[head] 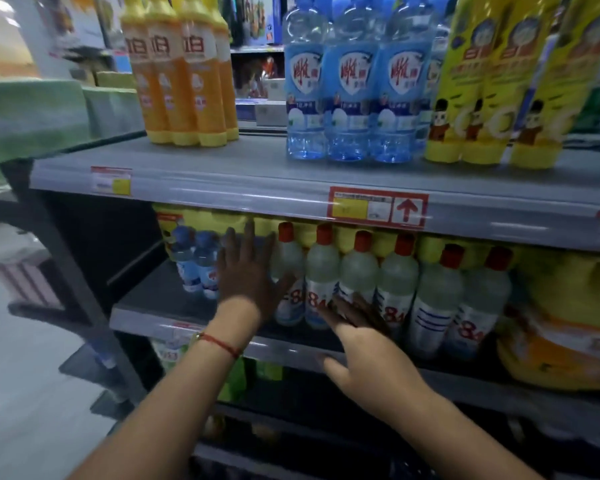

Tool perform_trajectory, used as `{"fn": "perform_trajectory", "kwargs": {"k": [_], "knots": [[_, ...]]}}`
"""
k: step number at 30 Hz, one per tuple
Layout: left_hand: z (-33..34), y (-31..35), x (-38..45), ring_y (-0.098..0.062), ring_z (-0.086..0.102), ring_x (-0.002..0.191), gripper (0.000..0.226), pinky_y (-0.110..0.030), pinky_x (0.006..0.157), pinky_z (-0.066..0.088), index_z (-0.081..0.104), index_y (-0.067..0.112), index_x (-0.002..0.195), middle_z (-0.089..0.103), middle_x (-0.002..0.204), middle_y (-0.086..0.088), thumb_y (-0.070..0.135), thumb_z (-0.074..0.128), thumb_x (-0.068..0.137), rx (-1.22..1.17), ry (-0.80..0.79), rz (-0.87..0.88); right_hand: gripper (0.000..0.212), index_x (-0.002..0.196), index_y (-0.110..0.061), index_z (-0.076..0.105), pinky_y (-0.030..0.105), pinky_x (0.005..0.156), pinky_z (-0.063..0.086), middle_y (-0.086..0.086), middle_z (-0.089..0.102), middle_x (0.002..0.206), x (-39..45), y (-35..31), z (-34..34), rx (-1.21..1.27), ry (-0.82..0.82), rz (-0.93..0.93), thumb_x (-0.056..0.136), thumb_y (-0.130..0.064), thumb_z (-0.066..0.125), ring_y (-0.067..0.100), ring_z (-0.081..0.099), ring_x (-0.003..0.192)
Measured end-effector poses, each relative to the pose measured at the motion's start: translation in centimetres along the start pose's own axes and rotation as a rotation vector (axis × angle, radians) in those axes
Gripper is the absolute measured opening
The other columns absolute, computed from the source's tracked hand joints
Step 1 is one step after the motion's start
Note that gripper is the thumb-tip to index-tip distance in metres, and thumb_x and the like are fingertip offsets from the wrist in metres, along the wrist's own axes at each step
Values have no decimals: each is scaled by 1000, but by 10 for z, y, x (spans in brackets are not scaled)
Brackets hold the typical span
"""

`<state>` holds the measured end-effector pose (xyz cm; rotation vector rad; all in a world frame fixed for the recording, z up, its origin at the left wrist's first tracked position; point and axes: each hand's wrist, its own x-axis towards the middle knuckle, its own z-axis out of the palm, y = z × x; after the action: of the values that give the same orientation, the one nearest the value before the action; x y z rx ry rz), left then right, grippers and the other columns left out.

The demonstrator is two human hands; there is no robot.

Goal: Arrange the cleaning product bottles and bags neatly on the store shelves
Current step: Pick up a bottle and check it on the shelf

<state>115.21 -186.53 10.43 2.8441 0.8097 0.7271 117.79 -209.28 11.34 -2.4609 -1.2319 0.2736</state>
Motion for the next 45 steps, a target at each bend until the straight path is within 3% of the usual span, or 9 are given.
{"fn": "perform_trajectory", "kwargs": {"k": [3, 8, 13, 17, 22, 26, 29, 37, 45], "knots": [[9, -4, 2, -44, 0, 154, 78, -60, 121, 10, 39, 21, 154, 6, 169, -12, 52, 69, 88, -82, 84, 101, 69, 158, -38, 22, 31, 101, 49, -8, 45, 154, -2, -7, 5, 33, 21, 52, 99, -44, 56, 17, 50, 133], [20, -13, -5, -49, 35, 140, 64, -65, 107, 37, 61, 8, 133, 47, 149, -22, 28, 86, 77, -187, 209, 103, 66, 158, -31, 27, 27, 99, 46, -6, 41, 155, -5, -18, 13, 55, 24, 89, 100, -45, 55, 17, 47, 134], [22, -10, 7, -40, 23, 148, 78, -59, 113, 26, 48, 14, 146, 30, 163, -11, 41, 81, 80, -209, 150, 108, 55, 148, -29, 43, 29, 88, 52, -3, 57, 133, -6, -22, 18, 51, 17, 151, 98, -46, 57, 17, 58, 113], [24, -11, 11, -36, 5, 155, 78, -59, 116, 17, 48, 16, 146, 24, 166, -5, 47, 79, 81, -214, 139, 152, 62, 155, -29, 32, 32, 97, 48, -1, 47, 149, -6, -21, 12, 55, 9, 166, 99, -43, 55, 22, 53, 128], [12, 8, -20, -40, 36, 143, 70, -55, 109, 29, 56, 12, 129, 53, 143, -17, 28, 90, 71, -428, 128, 45, 61, 154, -28, 35, 37, 105, 48, -2, 46, 151, -5, -15, 7, 37, 23, 198, 99, -45, 55, 24, 52, 130], [8, 11, -59, -18, 66, 101, 61, -39, 82, 55, 45, 55, 119, 67, 111, 9, 30, 84, 80, -772, 64, 97, 64, 156, -30, 30, 31, 102, 45, 0, 48, 149, -8, -14, 6, 44, 55, 220, 99, -43, 56, 23, 48, 133], [-2, 17, -74, -17, 64, 97, 63, -34, 77, 51, 41, 53, 119, 62, 106, 13, 29, 84, 80, -859, 88, 6, 56, 148, -23, 44, 29, 93, 48, 2, 56, 138, -9, -17, 6, 90, 23, 280, 97, -43, 57, 23, 55, 123], [-69, 27, -101, -8, 70, 92, 55, -27, 69, 58, 53, 48, 113, 68, 107, 4, 31, 81, 69, -1380, 44, -140, 80, 149, -33, 38, 28, 106, 45, -17, 48, 142, -20, -25, 11, 606, 82, 248, 81, -55, 73, 6, 49, 131], [-51, 32, -136, -28, 72, 90, 49, -41, 76, 61, 64, 12, 123, 74, 108, -18, 38, 63, 81, -1836, -354, -541, 65, 121, -21, 63, 23, 79, 55, 1, 77, 108, -64, -38, 60, 1215, 27, 204, 61, -31, 86, 11, 72, 95]]}}
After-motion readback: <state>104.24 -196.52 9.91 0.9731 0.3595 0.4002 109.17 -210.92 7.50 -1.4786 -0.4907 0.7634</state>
